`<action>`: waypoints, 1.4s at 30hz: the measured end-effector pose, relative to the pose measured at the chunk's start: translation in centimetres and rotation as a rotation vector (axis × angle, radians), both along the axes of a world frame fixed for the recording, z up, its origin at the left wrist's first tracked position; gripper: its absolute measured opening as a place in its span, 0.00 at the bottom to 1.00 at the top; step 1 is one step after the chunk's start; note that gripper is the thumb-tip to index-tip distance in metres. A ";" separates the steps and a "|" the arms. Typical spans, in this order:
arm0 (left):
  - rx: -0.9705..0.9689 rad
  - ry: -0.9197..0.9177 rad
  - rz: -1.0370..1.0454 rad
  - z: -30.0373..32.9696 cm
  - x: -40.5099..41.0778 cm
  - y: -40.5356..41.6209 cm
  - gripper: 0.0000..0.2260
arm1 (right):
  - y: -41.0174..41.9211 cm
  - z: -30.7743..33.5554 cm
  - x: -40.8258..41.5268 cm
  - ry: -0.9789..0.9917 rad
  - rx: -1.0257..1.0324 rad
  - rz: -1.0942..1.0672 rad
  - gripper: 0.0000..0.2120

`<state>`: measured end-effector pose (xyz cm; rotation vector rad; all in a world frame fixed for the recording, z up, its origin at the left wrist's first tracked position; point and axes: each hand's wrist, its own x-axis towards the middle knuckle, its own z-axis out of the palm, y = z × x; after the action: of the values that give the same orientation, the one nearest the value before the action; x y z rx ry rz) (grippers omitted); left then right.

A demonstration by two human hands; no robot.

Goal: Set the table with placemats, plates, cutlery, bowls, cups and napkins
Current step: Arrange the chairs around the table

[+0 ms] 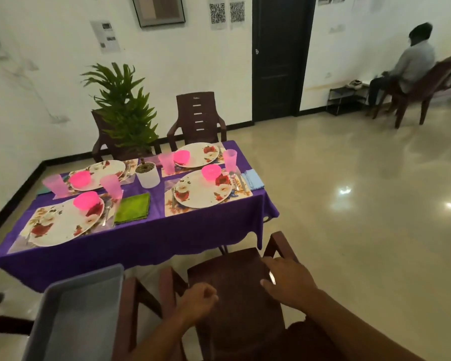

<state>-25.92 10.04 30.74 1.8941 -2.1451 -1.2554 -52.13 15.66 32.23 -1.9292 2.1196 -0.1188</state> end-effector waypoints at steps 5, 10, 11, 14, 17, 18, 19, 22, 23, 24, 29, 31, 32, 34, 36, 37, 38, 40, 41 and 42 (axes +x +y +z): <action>-0.250 -0.088 -0.062 3.5 -8.9 1.8 0.12 | 0.8 2.1 -8.8 -0.022 -0.159 0.009 0.24; -0.449 -0.023 -0.016 7.1 -16.1 3.5 0.16 | 2.0 4.8 -13.9 -0.088 -0.267 0.013 0.25; -0.440 0.012 -0.007 7.0 -20.0 4.9 0.16 | 3.2 4.8 -17.7 -0.100 -0.217 0.005 0.26; -0.378 0.056 -0.052 6.8 -24.5 5.8 0.14 | 3.9 5.5 -21.4 -0.149 -0.177 0.005 0.25; -0.306 0.023 -0.142 6.0 -27.7 6.3 0.14 | 4.3 4.9 -23.9 -0.202 -0.136 0.036 0.23; -0.308 -0.012 -0.173 5.9 -28.2 6.3 0.15 | 4.4 4.9 -24.0 -0.227 -0.121 0.048 0.23; -0.315 -0.026 -0.169 5.2 -30.1 5.7 0.16 | 3.9 4.0 -25.7 -0.228 -0.090 0.082 0.23; -0.389 -0.113 -0.172 5.6 -33.1 3.5 0.16 | 2.3 3.5 -27.9 -0.173 -0.099 0.143 0.24; -0.441 -0.136 -0.179 6.0 -34.1 2.5 0.15 | 1.5 3.6 -28.8 -0.155 -0.108 0.157 0.25; -0.500 -0.156 -0.182 6.9 -34.5 2.2 0.15 | 1.4 4.0 -29.0 -0.136 -0.119 0.154 0.25; -0.535 -0.142 -0.025 5.5 -40.4 -5.2 0.19 | -6.9 3.9 -35.8 -0.088 -0.079 0.181 0.26; -0.494 -0.144 0.003 5.1 -41.7 -6.9 0.19 | -9.6 4.3 -37.4 -0.084 -0.059 0.204 0.26; -0.479 -0.131 0.029 4.8 -42.6 -8.3 0.19 | -11.6 4.5 -38.7 -0.083 -0.044 0.216 0.26; -0.472 -0.111 0.043 4.8 -44.2 -11.2 0.18 | -15.3 4.7 -41.5 -0.067 -0.028 0.229 0.25; -0.436 -0.069 0.037 5.0 -45.6 -14.2 0.18 | -19.1 4.9 -44.3 -0.066 -0.020 0.218 0.24; -0.395 -0.043 0.047 5.2 -46.4 -15.8 0.18 | -21.1 4.8 -45.6 -0.072 -0.011 0.206 0.24; -0.349 -0.025 0.059 5.4 -47.0 -16.9 0.18 | -22.5 4.7 -46.7 -0.078 -0.006 0.202 0.24; -0.301 -0.014 0.062 6.0 -48.6 -19.7 0.19 | -25.8 4.6 -48.5 -0.094 -0.002 0.182 0.24; -0.309 -0.020 0.068 6.4 -49.4 -21.0 0.20 | -27.5 4.5 -49.2 -0.109 -0.008 0.185 0.24; -0.336 -0.030 0.073 6.6 -50.7 -22.9 0.22 | -29.5 4.6 -50.2 -0.121 -0.016 0.183 0.24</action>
<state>-76.67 -12.82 37.38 1.8375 -2.1159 -0.7960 -102.31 -13.86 36.79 -2.0591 1.8619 -0.2112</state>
